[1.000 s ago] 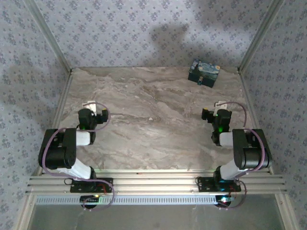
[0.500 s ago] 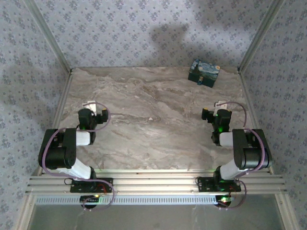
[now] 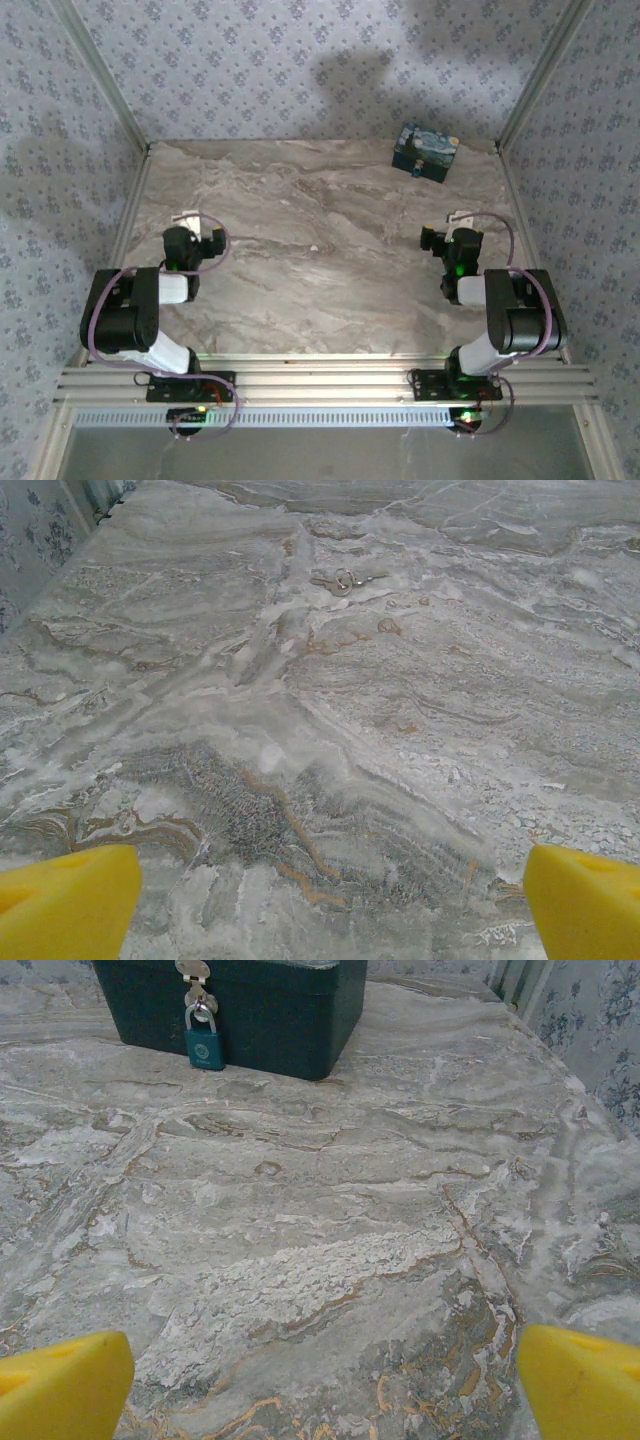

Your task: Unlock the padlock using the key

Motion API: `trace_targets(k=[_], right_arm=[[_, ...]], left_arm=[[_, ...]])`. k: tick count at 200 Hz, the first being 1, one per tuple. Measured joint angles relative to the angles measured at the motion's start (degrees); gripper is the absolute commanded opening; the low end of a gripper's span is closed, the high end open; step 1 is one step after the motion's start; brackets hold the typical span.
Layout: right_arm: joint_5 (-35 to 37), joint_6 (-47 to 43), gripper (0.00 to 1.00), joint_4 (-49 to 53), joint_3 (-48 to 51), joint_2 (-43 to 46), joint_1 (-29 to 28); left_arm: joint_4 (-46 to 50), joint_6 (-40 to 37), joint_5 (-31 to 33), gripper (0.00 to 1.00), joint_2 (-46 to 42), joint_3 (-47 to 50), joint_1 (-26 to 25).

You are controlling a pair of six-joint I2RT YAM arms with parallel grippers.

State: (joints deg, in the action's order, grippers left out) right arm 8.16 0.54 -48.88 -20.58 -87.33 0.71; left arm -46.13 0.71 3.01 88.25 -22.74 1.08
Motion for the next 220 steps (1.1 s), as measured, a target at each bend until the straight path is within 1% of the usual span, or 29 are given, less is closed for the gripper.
trace_targets(k=[198, 220], right_arm=[[0.0, 0.0, 1.0, 0.0, 0.0, 0.0, 0.0], [0.0, 0.0, 1.0, 0.0, 0.0, 0.0, 0.0]], left_arm=[[0.0, 0.0, 0.0, 0.98, 0.0, 0.0, 0.0], [0.7, 0.0, -0.8, 0.98, -0.3, -0.1, 0.0]])
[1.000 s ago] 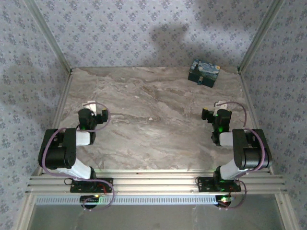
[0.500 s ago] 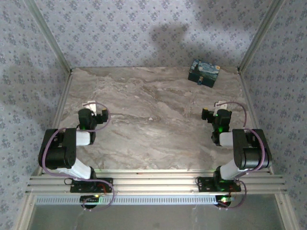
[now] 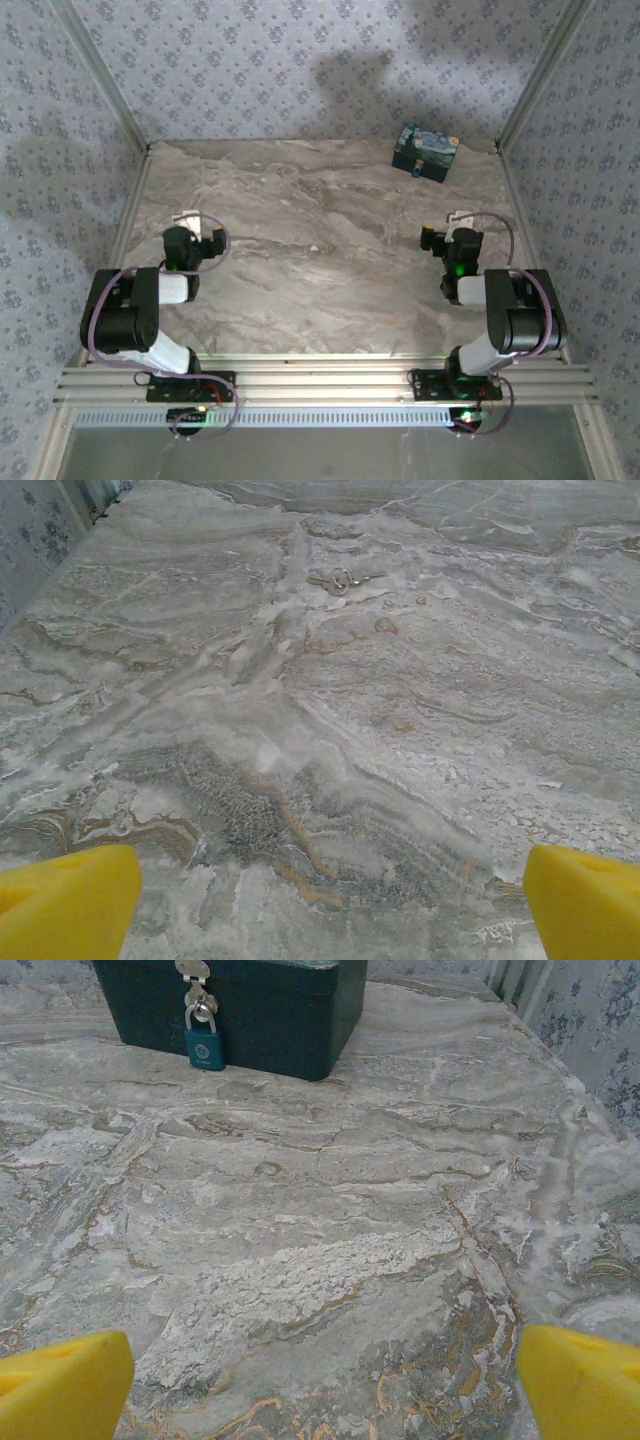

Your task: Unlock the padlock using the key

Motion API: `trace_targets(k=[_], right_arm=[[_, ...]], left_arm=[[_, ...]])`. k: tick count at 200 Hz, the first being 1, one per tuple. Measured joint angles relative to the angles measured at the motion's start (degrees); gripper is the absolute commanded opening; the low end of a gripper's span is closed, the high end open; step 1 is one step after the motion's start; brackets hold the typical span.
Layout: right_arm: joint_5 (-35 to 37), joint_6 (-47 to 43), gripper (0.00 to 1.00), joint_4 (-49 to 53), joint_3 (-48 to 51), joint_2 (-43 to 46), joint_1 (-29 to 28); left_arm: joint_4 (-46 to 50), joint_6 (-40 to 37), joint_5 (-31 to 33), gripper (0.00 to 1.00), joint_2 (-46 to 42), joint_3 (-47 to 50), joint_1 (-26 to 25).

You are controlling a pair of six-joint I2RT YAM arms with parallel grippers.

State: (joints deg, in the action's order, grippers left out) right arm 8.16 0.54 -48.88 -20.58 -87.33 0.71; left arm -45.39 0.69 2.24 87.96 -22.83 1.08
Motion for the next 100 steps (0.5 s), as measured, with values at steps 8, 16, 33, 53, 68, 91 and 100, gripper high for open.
trace_targets(k=[8, 16, 33, 53, 68, 91, 100], right_arm=[[0.0, 0.0, 1.0, 0.0, 0.0, 0.0, 0.0], [-0.1, -0.2, 1.0, 1.3, -0.2, 0.5, -0.1], [0.0, -0.6, 1.0, 8.8, -2.3, 3.7, -0.5], [0.1, 1.1, 1.0, 21.4, -10.1, 8.4, -1.1], [0.2, 4.5, 1.0, 30.3, -17.8, 9.2, -1.3], [0.4, 9.5, 1.0, 44.0, -33.0, 5.9, -2.3], [1.2, 10.8, 1.0, 48.4, -38.9, 3.2, -3.2]], left_arm=[[0.8, 0.0, -0.2, 0.98, -0.5, 0.0, 0.0], [3.9, 0.1, -0.2, 0.98, -1.8, -0.7, 0.0], [11.4, 1.5, -0.1, 0.98, -6.3, -3.2, 0.0], [18.3, 4.5, -0.1, 0.98, -11.6, -7.1, 0.0], [23.3, 6.9, -0.5, 0.96, -13.6, -10.1, 0.0], [30.8, 11.2, -3.3, 0.88, -14.0, -14.5, 0.0], [33.5, 13.5, -5.4, 0.86, -14.0, -15.7, 0.0]])
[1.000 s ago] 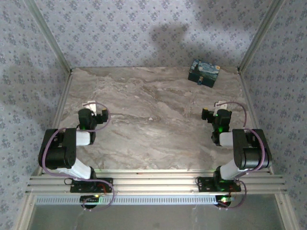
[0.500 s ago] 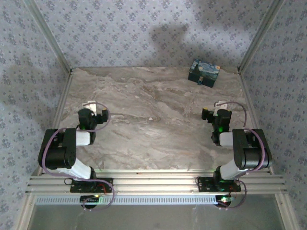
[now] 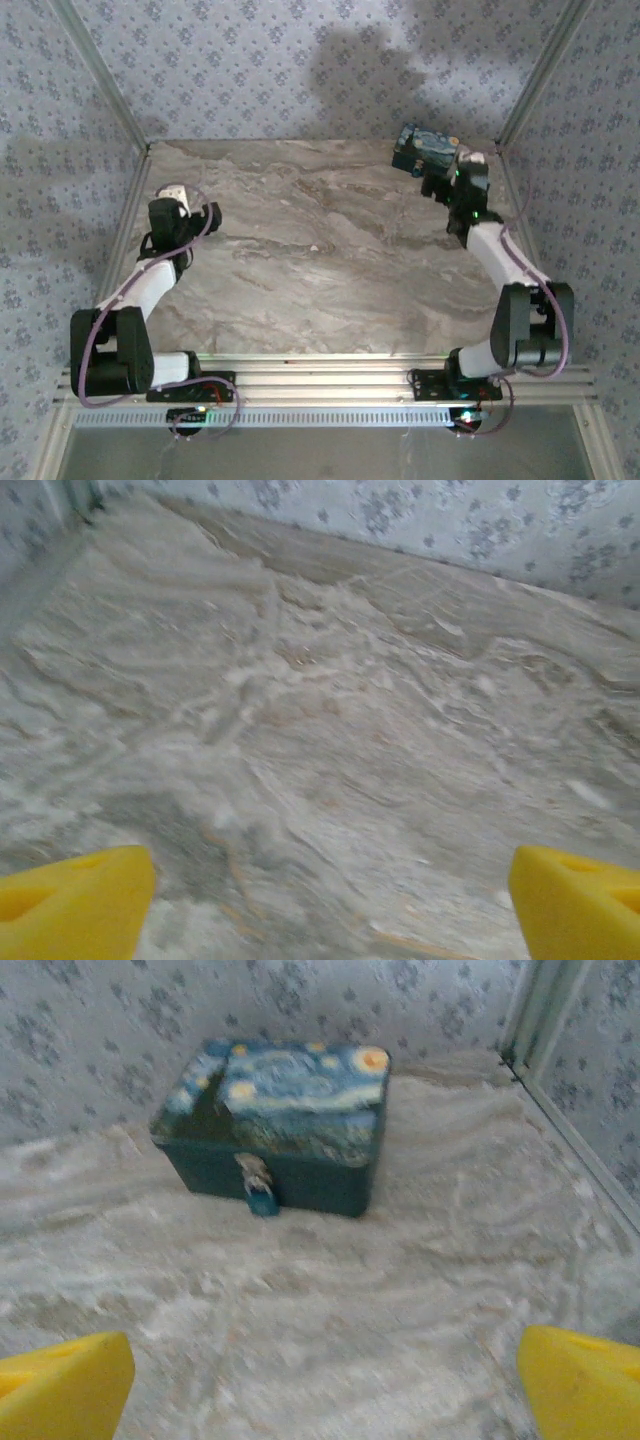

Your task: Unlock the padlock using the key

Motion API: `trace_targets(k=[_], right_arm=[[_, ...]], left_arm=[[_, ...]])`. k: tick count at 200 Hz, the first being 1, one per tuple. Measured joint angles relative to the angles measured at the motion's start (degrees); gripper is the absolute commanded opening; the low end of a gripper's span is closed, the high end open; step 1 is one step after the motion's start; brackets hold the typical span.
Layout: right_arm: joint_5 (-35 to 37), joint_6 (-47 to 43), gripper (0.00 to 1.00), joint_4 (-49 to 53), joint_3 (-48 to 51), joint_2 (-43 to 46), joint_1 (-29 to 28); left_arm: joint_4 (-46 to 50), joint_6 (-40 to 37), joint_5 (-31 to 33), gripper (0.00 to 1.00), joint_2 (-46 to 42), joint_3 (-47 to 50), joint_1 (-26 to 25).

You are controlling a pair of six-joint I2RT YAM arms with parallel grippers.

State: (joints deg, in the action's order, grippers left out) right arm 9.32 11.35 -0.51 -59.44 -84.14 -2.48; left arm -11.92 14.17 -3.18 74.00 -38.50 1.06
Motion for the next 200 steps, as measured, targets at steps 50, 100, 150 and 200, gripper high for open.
trace_targets(k=[50, 100, 150, 200], right_arm=[[1.8, 7.1, 0.94, 18.8, -32.3, -22.6, -4.3], [0.9, 11.9, 0.9, 30.2, -60.4, -45.0, -4.6], [-3.3, 12.9, 0.84, 35.6, -79.3, -60.1, -4.4], [-8.7, 14.1, 0.8, 36.6, -82.0, -62.7, -2.3]], left_arm=[[9.8, 8.6, -9.6, 0.81, 1.5, -4.0, -4.0], [13.6, 13.4, -17.6, 0.78, 8.1, -9.4, -8.4], [18.3, 12.9, -23.9, 0.77, 14.3, -14.4, -10.7], [21.2, 11.1, -26.1, 0.77, 15.4, -15.8, -10.7]])
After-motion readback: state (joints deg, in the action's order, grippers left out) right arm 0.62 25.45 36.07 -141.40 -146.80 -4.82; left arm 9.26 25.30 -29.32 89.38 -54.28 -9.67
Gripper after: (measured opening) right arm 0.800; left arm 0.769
